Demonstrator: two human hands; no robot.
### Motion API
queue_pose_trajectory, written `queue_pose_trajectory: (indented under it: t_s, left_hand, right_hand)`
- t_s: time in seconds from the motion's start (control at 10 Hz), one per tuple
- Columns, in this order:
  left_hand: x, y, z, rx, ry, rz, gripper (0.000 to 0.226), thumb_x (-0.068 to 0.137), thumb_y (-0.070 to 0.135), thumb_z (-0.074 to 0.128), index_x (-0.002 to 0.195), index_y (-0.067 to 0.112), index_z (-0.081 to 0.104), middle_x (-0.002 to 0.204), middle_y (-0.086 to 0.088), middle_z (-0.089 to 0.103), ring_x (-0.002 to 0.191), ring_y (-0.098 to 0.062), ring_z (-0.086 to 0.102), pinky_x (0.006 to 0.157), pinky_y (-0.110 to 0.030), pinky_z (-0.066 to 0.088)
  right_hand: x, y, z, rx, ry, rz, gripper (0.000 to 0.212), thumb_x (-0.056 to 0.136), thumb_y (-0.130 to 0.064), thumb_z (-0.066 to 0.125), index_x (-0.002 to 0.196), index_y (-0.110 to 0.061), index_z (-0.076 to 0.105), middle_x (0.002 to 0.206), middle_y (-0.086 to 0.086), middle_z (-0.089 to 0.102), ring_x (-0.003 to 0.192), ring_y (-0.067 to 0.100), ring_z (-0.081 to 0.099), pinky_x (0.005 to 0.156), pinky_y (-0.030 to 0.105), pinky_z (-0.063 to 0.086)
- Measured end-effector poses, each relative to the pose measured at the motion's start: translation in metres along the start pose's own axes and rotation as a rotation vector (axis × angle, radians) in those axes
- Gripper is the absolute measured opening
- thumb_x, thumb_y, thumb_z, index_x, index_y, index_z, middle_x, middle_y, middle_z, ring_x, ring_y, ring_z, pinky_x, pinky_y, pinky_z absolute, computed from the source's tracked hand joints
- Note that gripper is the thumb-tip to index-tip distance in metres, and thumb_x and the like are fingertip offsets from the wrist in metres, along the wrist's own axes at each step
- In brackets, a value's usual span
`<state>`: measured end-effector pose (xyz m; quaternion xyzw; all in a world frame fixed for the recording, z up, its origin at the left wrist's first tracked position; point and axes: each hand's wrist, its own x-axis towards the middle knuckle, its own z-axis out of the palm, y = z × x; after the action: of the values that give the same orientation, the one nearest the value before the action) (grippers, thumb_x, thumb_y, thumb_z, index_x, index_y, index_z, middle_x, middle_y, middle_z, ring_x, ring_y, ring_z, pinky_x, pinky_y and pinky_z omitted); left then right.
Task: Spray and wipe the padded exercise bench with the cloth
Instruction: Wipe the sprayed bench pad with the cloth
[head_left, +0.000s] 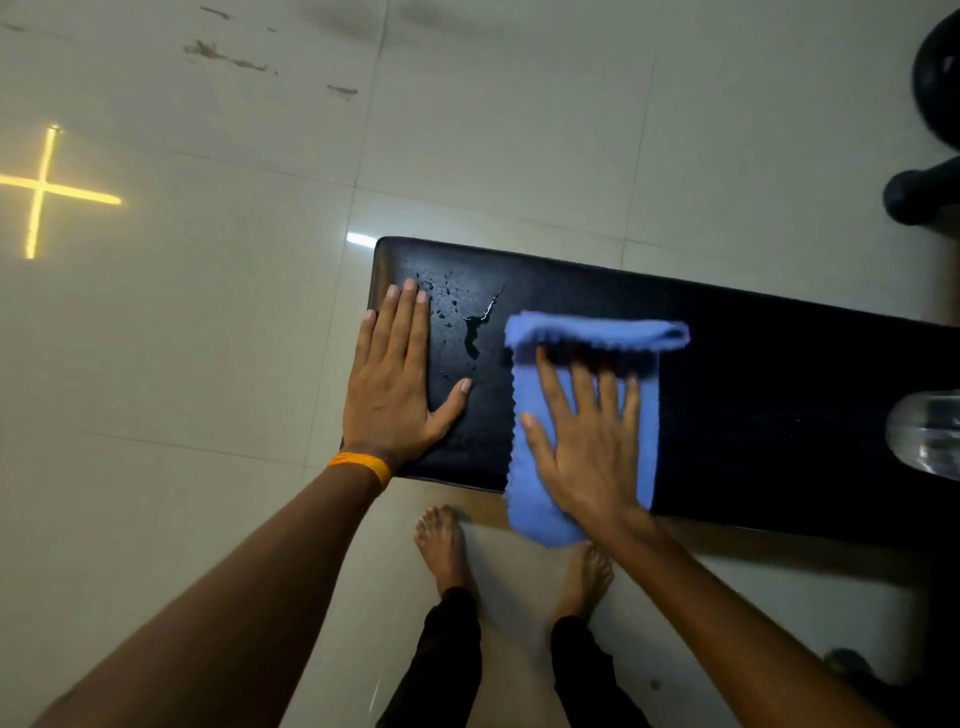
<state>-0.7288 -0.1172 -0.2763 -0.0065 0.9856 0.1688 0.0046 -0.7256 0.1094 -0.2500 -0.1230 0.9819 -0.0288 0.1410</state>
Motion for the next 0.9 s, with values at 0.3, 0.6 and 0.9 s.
queue_pose_trajectory:
  t_s: [0.3, 0.6, 0.9]
  left_hand:
    - [0.000, 0.001, -0.001, 0.006, -0.005, -0.010, 0.092, 0.094, 0.060, 0.043, 0.159, 0.000, 0.017, 0.169, -0.017, 0.013, 0.158, -0.031, 0.008, 0.127, -0.050, 0.013]
    - [0.000, 0.000, 0.002, 0.001, 0.012, -0.008, 0.092, 0.093, 0.058, 0.045, 0.159, 0.000, 0.019, 0.169, -0.017, 0.015, 0.158, -0.031, 0.010, 0.127, -0.051, 0.014]
    - [-0.001, 0.000, 0.004, -0.001, 0.017, -0.011, 0.092, 0.094, 0.059, 0.043, 0.159, 0.000, 0.019, 0.169, -0.017, 0.015, 0.158, -0.030, 0.009, 0.127, -0.050, 0.014]
  right_hand:
    - [0.028, -0.006, -0.005, 0.050, 0.093, 0.234, 0.068, 0.101, -0.061, 0.024, 0.160, -0.028, 0.016, 0.168, 0.009, 0.014, 0.155, 0.034, 0.008, 0.123, 0.059, 0.003]
    - [0.049, 0.010, -0.014, -0.028, 0.088, -0.113, 0.095, 0.082, -0.085, 0.038, 0.159, -0.032, 0.019, 0.167, 0.011, 0.012, 0.154, 0.035, 0.009, 0.119, 0.066, 0.007]
    - [0.052, 0.023, -0.007, -0.050, 0.051, -0.299, 0.089, 0.091, -0.079, 0.030, 0.160, -0.025, 0.013, 0.169, 0.005, 0.005, 0.156, 0.028, -0.001, 0.119, 0.066, 0.009]
